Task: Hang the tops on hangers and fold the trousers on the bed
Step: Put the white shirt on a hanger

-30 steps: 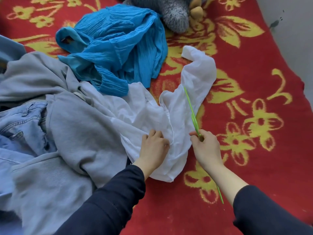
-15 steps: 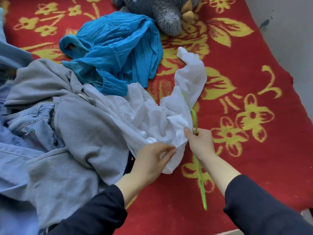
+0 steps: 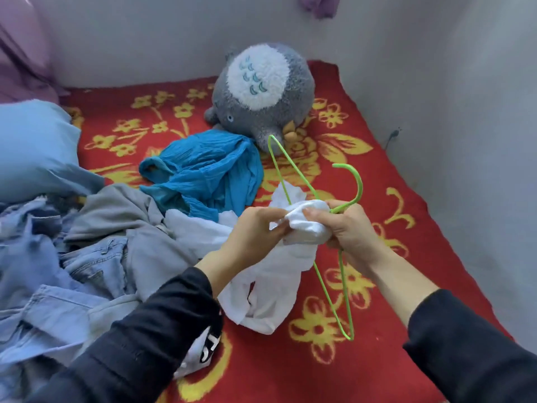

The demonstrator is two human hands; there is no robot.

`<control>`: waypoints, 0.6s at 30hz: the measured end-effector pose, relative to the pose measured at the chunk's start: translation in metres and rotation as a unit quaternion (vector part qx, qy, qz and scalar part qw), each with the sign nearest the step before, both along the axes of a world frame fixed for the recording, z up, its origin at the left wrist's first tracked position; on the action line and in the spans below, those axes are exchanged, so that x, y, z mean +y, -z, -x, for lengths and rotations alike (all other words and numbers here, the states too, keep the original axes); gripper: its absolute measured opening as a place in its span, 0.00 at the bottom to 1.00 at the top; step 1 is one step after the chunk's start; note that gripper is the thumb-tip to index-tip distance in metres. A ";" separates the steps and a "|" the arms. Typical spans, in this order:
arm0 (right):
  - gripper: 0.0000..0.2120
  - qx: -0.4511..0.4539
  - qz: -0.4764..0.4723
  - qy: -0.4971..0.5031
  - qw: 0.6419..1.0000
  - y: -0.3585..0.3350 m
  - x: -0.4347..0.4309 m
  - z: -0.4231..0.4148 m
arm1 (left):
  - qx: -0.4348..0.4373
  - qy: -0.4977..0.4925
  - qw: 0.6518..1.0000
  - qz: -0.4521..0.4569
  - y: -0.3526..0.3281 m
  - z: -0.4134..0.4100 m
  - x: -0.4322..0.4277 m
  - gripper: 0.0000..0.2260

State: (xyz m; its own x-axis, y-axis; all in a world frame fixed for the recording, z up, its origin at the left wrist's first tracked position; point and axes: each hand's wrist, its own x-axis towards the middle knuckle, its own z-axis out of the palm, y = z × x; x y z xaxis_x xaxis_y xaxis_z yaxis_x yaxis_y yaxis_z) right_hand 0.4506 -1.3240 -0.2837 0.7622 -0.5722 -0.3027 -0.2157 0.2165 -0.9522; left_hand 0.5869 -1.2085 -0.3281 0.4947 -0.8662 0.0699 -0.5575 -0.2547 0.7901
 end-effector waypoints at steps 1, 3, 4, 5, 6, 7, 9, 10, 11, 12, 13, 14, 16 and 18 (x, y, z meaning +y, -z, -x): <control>0.04 -0.015 0.002 -0.011 1.000 -0.021 -0.005 -0.001 | 0.008 -0.016 0.999 0.035 -0.024 -0.001 0.000 0.09; 0.05 -0.041 0.010 -0.040 0.998 -0.064 -0.015 -0.004 | 0.021 -0.042 0.994 0.097 -0.077 -0.005 -0.002 0.05; 0.06 -0.053 0.015 -0.054 0.997 -0.086 -0.019 -0.006 | 0.018 -0.051 0.992 0.117 -0.104 -0.007 -0.003 0.05; 0.11 -0.066 0.025 -0.069 0.995 -0.107 -0.023 -0.008 | 0.011 -0.055 0.990 0.132 -0.130 -0.008 -0.003 0.06; 0.15 -0.077 0.038 -0.081 0.993 -0.129 -0.025 -0.011 | 0.005 -0.055 0.988 0.147 -0.155 -0.010 -0.004 0.06; 0.15 -0.089 0.061 -0.086 0.990 -0.149 -0.025 -0.014 | 0.002 -0.055 0.985 0.166 -0.179 -0.010 -0.003 0.07; 0.11 -0.102 0.141 -0.078 0.982 -0.184 -0.022 -0.021 | -0.003 -0.066 0.976 0.207 -0.225 -0.010 0.000 0.08; 0.11 -0.107 0.184 -0.062 0.975 -0.199 -0.019 -0.024 | -0.016 -0.073 0.972 0.223 -0.246 -0.010 0.002 0.08; 0.12 -0.114 0.223 -0.041 0.967 -0.210 -0.015 -0.027 | -0.034 -0.077 0.968 0.235 -0.265 -0.010 0.005 0.08; 0.12 -0.118 0.265 -0.019 0.957 -0.219 -0.011 -0.031 | -0.053 -0.079 0.964 0.248 -0.283 -0.010 0.008 0.07; 0.11 -0.113 0.310 0.006 0.944 -0.226 -0.008 -0.034 | -0.070 -0.082 0.959 0.262 -0.300 -0.010 0.011 0.07; 0.10 -0.095 0.351 0.034 0.931 -0.232 -0.005 -0.036 | -0.086 -0.085 0.953 0.277 -0.315 -0.010 0.014 0.07; 0.11 -0.051 0.384 0.065 0.920 -0.240 -0.002 -0.039 | -0.128 -0.104 0.938 0.306 -0.342 -0.015 0.019 0.08; 0.15 -0.018 0.375 0.059 0.925 -0.248 -0.001 -0.043 | -0.181 -0.141 0.920 0.319 -0.365 -0.024 0.025 0.08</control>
State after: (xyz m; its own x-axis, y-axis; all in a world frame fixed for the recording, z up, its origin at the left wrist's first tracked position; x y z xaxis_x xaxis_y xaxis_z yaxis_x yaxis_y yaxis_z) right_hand 0.4936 -1.3254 -0.0356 0.6831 -0.6906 0.2374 -0.1970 -0.4872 -0.8508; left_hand 0.6108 -1.1832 0.0369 0.5383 -0.4325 0.7233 -0.7958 0.0219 0.6052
